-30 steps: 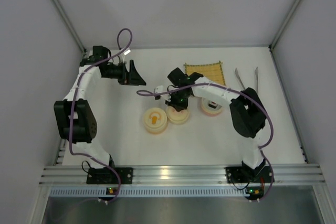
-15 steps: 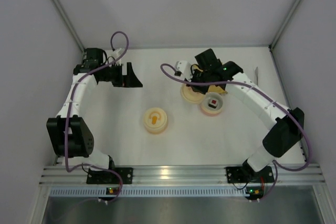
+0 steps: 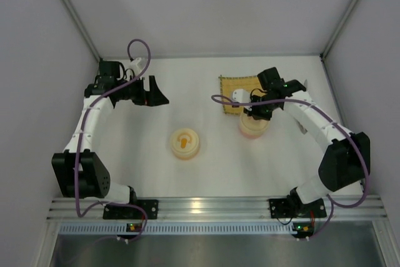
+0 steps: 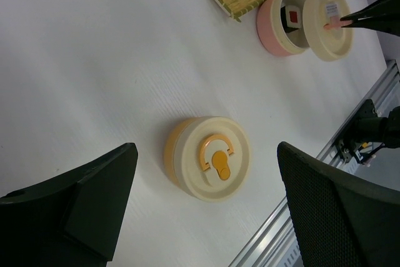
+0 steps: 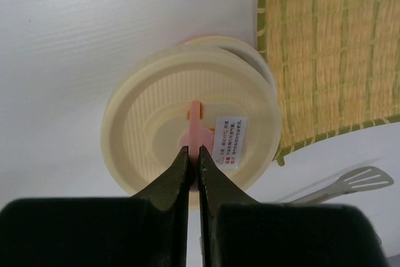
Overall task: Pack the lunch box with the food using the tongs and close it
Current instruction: Close the box lid on the packing box.
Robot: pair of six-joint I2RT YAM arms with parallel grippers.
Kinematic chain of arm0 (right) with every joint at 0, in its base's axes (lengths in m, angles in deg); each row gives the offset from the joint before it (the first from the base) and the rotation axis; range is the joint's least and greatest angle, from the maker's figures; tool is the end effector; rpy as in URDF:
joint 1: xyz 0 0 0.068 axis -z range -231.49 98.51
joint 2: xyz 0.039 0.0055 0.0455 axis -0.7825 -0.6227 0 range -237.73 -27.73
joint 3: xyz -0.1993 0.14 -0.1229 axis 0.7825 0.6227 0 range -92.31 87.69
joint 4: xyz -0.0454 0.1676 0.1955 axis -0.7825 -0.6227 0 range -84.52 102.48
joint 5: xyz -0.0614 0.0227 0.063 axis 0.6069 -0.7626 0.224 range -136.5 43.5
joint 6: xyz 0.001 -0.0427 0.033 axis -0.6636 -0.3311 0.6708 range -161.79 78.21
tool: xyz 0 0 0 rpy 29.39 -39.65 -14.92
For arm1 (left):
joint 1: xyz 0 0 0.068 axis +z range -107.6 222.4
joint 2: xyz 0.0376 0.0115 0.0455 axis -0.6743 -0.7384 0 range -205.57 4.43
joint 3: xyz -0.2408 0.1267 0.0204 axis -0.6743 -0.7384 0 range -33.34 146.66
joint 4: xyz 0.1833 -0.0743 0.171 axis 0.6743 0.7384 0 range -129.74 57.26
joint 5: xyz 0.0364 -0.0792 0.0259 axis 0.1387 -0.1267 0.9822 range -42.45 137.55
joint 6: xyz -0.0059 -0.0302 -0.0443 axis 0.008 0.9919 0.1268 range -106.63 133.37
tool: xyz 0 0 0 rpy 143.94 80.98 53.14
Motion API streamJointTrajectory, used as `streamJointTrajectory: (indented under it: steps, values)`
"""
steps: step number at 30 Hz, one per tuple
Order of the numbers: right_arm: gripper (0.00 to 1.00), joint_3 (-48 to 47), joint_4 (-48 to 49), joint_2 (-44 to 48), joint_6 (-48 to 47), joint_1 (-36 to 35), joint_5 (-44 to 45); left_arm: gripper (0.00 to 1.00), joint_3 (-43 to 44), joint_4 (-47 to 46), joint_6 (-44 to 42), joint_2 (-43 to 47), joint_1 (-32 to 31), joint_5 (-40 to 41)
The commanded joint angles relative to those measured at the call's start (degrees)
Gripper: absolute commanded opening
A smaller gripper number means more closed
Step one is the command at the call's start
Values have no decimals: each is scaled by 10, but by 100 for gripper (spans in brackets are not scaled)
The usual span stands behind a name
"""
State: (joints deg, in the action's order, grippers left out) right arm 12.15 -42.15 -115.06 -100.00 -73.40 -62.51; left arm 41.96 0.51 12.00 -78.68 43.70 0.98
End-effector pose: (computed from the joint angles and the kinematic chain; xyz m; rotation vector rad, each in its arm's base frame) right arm 0.2773 0.1223 0.2868 -1.7720 1.9859 0.1824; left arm 0.3056 -0.0191 0.3286 0.3701 2.2352 -0.9417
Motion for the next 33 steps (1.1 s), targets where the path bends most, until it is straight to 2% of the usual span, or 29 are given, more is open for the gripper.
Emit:
streamJointTrajectory:
  steps: [1,12,27,33]
  values:
    - [0,34,38,34,-100,12,-50,98,-1,-21,0,4,3,-16]
    - [0,19,49,-6,-186,15,-61,98,7,-18,-6,-23,2,-21]
    - [0,10,78,-44,-235,27,-28,98,9,-19,-7,-45,2,-33]
    - [0,22,98,-43,-251,48,-46,98,6,-18,-7,-47,3,-38]
